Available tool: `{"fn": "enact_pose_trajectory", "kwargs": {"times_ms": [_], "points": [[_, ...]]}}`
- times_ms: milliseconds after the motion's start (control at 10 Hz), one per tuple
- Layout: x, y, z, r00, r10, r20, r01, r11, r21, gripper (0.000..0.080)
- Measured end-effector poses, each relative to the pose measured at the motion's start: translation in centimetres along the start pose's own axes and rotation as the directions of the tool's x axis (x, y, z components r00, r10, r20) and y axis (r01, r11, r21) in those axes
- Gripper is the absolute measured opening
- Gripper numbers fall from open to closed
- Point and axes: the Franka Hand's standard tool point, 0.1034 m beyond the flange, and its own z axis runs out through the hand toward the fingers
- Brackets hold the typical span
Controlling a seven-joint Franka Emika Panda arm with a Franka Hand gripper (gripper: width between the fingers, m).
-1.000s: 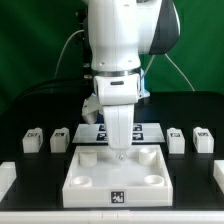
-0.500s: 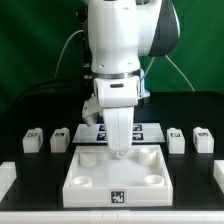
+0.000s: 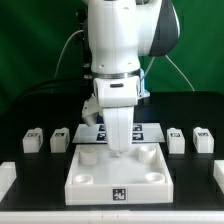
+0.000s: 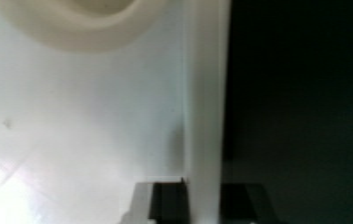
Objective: Assemble one leg
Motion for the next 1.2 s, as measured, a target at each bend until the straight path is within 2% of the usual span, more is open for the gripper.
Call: {"fn": "enact_pose_trajectory", "kwargs": {"times_ms": [400, 600, 700, 800, 1000, 1200], "points": [[0.0, 0.1, 0.0, 1.000, 0.000, 0.000, 0.000, 1.000, 0.000, 0.0059], [0.5, 1.7, -0.5, 1.000, 0.003, 0.000, -0.003, 1.000, -0.012, 0.0060], [1.2, 2.5, -0.3, 1.000, 0.019, -0.004, -0.019, 1.000, -0.010, 0.0060], [2.0, 3.4, -0.1, 1.000, 0.028, -0.011, -0.028, 1.000, -0.014, 0.0060], [4.6, 6.3, -0.3, 0.998, 0.054, -0.034, -0.055, 0.998, -0.022, 0.0060], [7.0, 6.5, -0.1, 0.998, 0.057, -0.042, -0.056, 0.998, 0.030, 0.0061]]}}
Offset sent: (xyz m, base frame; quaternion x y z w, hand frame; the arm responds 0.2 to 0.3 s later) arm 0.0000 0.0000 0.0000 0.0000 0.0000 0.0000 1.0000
